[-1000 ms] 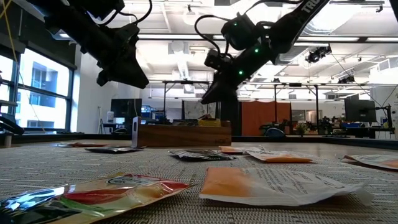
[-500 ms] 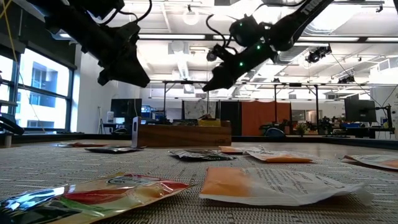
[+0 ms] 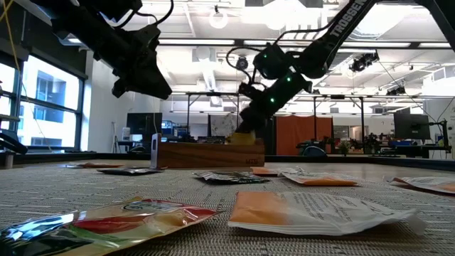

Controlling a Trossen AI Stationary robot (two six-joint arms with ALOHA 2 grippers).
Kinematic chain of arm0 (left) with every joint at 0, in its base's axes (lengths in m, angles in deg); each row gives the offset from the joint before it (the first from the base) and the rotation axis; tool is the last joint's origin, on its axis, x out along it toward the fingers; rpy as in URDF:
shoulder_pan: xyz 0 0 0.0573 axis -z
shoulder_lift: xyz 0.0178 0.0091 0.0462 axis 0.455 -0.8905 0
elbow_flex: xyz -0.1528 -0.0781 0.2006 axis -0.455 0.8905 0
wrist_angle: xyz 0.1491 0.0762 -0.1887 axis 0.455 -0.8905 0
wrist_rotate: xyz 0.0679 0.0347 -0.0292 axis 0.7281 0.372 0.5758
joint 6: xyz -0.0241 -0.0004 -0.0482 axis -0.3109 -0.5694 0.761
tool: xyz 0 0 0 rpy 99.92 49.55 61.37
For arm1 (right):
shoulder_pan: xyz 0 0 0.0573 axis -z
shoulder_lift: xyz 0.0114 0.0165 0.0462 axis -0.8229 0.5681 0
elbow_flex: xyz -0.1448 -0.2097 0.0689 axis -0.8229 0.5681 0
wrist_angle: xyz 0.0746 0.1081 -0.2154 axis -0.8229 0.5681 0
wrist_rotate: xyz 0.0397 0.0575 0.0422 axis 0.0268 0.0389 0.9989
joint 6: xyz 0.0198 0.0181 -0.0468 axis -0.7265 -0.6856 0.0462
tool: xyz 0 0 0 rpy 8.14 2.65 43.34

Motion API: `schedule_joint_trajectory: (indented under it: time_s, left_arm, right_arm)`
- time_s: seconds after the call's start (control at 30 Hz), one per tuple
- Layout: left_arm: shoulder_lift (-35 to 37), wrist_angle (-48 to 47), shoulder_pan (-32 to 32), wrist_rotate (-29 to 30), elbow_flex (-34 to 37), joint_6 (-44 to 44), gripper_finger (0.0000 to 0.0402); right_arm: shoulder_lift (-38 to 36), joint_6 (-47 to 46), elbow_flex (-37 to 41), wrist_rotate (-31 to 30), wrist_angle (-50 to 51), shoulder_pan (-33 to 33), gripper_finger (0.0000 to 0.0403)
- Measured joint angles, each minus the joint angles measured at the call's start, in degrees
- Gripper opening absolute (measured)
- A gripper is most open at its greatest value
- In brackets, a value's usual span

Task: Pick & Place Tea
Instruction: Adjust the yellow tea bags into the wooden organizer

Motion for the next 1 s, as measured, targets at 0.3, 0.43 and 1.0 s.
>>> schedule_joint_trajectory:
  time_s: [0.3,0.43,1.0]
  left_arm:
    - [0.0,-0.02,0.0,0.04,0.0,-1.21,0.009]
    - [0.0,-0.02,-0.01,0.15,0.0,-1.22,0.009]
    - [0.0,-0.02,-0.02,0.39,-0.02,-1.21,0.009]
  right_arm:
    - [0.0,0.66,0.0,-6.03,5.16,-0.98,0.0083]
    - [-0.69,4.34,0.0,-9.98,2.37,-2.37,0.0083]
    - [-2.34,-0.62,0.0,-2.59,-1.53,-3.19,0.0083]
